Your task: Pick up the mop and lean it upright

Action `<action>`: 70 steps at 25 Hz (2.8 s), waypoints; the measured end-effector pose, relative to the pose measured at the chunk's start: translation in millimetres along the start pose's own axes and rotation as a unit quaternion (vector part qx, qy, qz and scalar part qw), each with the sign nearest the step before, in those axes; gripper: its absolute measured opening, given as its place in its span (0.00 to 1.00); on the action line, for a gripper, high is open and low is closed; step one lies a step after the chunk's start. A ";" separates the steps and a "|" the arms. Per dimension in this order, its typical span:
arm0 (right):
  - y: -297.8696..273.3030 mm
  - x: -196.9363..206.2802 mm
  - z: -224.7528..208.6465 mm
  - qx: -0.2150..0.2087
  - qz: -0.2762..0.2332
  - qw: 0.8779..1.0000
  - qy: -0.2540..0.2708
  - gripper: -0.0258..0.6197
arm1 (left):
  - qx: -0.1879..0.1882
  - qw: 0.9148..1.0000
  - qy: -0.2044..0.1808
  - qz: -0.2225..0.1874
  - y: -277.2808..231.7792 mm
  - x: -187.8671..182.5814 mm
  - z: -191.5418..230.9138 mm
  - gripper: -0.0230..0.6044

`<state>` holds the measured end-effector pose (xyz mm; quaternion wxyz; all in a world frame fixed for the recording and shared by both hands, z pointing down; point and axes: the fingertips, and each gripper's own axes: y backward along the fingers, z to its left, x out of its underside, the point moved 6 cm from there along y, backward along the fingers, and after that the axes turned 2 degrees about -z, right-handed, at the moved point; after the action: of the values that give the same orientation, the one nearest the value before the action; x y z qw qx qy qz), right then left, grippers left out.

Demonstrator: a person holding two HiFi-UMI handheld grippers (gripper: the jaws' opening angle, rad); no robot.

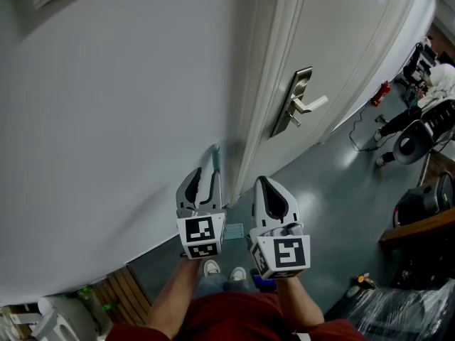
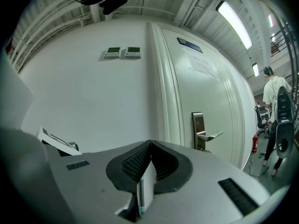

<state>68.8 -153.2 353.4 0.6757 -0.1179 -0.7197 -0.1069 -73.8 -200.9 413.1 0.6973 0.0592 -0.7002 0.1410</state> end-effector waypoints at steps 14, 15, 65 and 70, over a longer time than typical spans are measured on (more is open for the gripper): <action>-0.2 7.9 -3.0 0.009 0.007 1.000 -0.002 0.07 | 0.007 0.999 -0.005 0.035 -29.4 32.5 -0.3 0.34; -0.1 8.3 -4.0 0.010 0.008 1.000 -0.002 0.07 | 0.008 0.999 -0.004 0.036 -31.8 34.7 -1.2 0.35; -13.2 21.8 -13.2 0.017 0.029 0.999 0.002 0.07 | 0.003 0.999 -0.025 0.041 -80.8 56.6 -0.2 0.27; -11.1 21.9 -12.8 0.017 0.028 0.999 0.002 0.07 | -0.003 0.999 -0.022 0.034 -78.6 54.9 0.9 0.22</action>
<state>76.1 -167.2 376.1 0.6815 -0.1263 -0.7168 -0.0762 -53.9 -269.8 476.7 0.6768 0.0366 -0.7173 0.1615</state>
